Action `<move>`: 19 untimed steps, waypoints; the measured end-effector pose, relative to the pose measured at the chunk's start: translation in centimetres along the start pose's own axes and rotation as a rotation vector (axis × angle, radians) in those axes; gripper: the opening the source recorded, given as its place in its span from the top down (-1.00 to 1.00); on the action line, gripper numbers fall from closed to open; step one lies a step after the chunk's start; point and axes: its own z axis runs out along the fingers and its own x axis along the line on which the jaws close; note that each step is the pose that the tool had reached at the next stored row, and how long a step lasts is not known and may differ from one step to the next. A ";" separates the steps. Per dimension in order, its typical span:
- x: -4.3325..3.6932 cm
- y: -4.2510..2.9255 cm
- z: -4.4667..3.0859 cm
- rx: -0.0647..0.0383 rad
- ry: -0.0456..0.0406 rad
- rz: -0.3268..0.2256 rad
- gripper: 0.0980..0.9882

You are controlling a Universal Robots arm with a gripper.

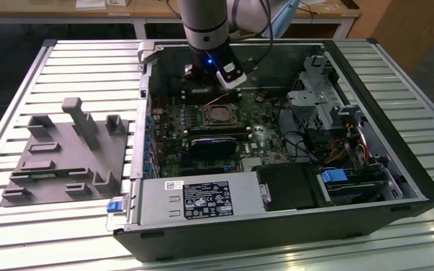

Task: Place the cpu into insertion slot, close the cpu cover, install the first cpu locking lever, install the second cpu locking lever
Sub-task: 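Install the first cpu locking lever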

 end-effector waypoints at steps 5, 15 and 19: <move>0.02 -0.10 0.41 0.009 -0.0144 0.056 0.99; -0.59 0.13 1.05 0.018 -0.0305 0.118 0.99; -0.62 0.41 1.28 0.021 -0.0349 0.135 0.99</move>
